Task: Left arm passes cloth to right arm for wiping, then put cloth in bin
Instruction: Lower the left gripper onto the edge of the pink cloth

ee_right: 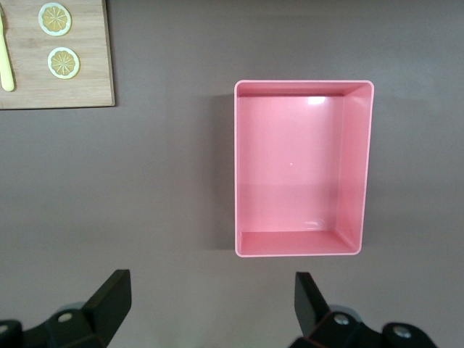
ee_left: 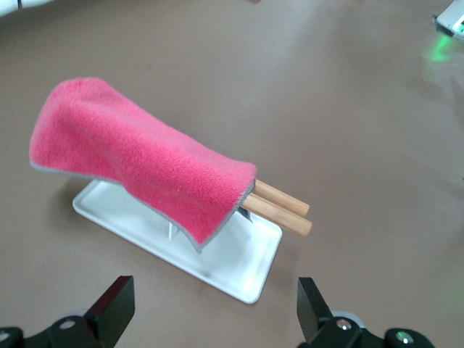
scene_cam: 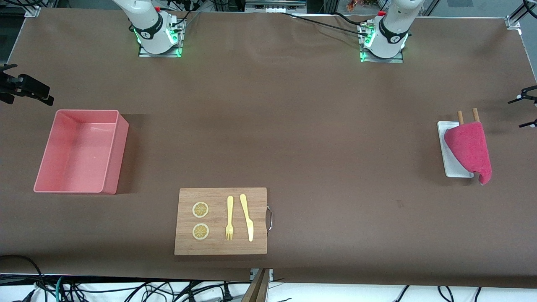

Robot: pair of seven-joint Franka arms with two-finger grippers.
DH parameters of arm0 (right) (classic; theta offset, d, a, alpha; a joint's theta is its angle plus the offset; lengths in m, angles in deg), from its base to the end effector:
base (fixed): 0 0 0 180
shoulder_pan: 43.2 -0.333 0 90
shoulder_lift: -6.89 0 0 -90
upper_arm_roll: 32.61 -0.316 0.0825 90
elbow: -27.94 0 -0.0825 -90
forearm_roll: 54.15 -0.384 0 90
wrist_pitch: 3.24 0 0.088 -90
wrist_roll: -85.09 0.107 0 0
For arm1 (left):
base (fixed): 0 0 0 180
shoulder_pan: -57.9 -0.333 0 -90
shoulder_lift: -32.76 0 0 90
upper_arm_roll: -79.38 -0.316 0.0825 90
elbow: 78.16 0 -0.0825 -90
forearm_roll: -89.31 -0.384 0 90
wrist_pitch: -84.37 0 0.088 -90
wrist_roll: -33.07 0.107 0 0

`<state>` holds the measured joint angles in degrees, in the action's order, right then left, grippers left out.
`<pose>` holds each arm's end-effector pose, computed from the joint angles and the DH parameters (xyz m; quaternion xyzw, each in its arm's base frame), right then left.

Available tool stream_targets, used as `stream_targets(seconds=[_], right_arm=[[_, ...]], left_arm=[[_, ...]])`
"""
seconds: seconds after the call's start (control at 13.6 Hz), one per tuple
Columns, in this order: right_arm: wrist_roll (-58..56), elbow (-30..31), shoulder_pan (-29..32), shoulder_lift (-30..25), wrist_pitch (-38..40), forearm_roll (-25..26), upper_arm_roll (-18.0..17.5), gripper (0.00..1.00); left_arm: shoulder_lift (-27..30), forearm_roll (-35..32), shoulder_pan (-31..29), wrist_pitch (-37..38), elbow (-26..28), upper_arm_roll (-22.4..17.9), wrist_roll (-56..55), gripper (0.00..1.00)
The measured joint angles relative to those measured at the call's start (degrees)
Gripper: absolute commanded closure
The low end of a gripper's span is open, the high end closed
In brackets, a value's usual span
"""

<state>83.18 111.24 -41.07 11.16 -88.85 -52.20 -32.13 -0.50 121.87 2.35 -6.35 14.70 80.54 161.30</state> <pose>0.5695 -0.0296 0.6308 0.9997 -0.0071 -0.0178 0.0166 0.4068 0.4724 0.2682 0.7829 -0.4776 0.2781 0.2856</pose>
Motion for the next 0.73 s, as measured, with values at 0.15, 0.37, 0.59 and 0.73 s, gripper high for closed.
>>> stream_targets(seconds=[0.15,0.37,0.59,0.73], right_arm=[[0.0,0.0,0.0,0.0,0.0,0.0,0.0,0.01],[0.0,0.0,0.0,0.0,-0.1,0.0,0.0,0.01],[0.0,0.0,0.0,0.0,-0.1,0.0,0.0,0.01],[0.0,0.0,0.0,0.0,-0.1,0.0,0.0,0.01]], left_arm=[[-3.2,5.0,-1.5,0.0,0.9,0.1,5.2,0.01],[-5.8,8.3,-2.9,0.1,2.8,0.3,9.1,0.02],[-7.9,11.1,-2.9,0.1,3.7,0.7,12.6,0.05],[-9.1,11.5,-2.8,0.1,3.8,1.3,13.5,0.08]])
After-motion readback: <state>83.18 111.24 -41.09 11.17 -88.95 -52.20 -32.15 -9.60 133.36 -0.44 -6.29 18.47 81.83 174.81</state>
